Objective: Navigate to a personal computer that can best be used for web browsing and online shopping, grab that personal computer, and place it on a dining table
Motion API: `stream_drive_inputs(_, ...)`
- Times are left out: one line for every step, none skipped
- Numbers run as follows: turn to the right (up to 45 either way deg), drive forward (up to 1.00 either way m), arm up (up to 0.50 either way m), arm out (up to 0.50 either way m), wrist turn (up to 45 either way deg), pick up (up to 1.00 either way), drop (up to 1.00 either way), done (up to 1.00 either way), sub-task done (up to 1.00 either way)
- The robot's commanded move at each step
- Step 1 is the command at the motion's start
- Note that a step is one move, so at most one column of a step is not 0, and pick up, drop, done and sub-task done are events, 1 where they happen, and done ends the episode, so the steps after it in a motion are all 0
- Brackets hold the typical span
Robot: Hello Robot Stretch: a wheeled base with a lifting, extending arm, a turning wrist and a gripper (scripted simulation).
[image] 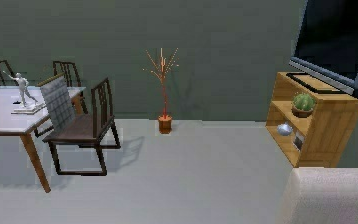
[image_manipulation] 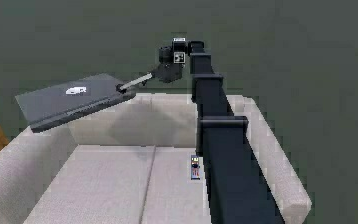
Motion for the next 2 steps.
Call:
stream_drive_inputs(0.0,0.0,0.0,0.0,-45.0,0.0,0.0,0.0,0.0)
stream_drive_inputs(0.0,0.0,0.0,0.0,-39.0,0.0,0.0,0.0,0.0)
